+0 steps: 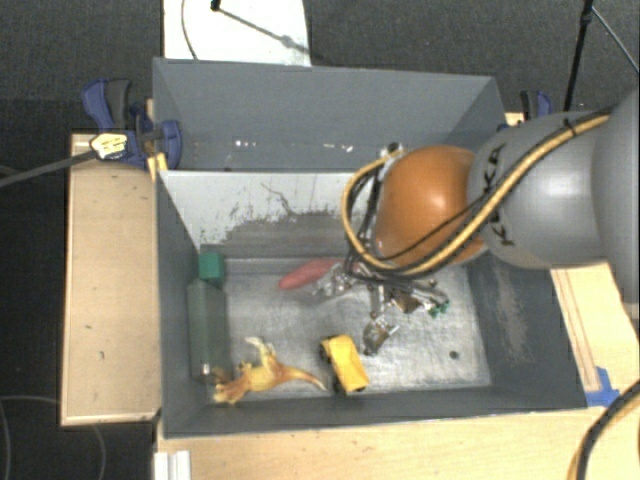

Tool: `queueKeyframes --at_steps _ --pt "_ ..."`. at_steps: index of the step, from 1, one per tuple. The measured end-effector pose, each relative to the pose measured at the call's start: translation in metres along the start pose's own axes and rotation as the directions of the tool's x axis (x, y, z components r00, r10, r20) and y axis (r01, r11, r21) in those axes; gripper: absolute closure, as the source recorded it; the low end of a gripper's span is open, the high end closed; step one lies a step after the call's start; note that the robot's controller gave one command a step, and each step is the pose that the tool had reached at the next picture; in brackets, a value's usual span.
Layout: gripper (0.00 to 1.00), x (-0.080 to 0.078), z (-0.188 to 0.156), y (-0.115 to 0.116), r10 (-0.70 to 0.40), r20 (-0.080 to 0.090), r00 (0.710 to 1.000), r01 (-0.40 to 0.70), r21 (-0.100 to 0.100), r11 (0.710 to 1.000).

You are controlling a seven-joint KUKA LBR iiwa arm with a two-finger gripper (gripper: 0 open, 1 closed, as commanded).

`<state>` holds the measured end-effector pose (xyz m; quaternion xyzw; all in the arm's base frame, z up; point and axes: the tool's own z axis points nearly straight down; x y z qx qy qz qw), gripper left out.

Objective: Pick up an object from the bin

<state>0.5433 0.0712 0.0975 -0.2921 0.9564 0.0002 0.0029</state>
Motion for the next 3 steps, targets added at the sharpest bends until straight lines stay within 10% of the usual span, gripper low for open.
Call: queueKeyframes --at_steps 2,3 --pt "0.00 0.032 0.020 0.015 -0.205 -0.003 0.979 0.205 -0.002 0.979" --pt "1.00 0.027 0.020 0.056 -0.134 0.003 0.991 0.134 0.005 0.991"
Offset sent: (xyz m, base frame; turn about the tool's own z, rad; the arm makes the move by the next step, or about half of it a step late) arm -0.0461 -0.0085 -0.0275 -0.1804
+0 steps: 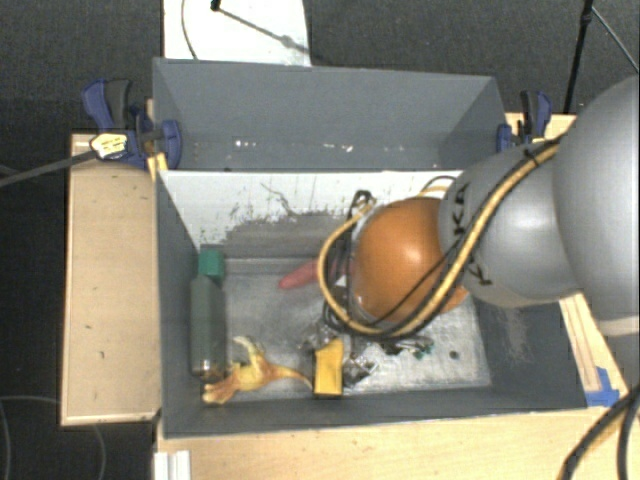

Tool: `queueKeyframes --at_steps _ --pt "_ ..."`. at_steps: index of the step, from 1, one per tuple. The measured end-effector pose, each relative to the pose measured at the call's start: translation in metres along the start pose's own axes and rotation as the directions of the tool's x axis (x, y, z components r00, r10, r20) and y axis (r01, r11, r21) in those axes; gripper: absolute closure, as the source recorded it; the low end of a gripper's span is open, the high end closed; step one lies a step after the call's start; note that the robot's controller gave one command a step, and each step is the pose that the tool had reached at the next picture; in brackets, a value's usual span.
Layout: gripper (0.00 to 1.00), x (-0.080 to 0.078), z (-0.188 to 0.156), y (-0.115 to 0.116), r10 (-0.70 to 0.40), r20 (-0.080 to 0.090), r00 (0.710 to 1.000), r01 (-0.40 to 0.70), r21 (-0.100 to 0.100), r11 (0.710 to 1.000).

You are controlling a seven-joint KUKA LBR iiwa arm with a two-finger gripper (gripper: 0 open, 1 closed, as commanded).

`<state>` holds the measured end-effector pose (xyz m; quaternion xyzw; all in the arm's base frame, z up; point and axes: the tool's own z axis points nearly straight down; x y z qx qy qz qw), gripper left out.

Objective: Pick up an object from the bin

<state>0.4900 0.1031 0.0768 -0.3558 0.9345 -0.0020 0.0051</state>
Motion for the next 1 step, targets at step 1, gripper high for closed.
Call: queueKeyframes --at_steps 1 --pt "1.00 0.0000 0.0000 0.0000 -0.001 0.000 1.000 0.001 0.000 1.000"
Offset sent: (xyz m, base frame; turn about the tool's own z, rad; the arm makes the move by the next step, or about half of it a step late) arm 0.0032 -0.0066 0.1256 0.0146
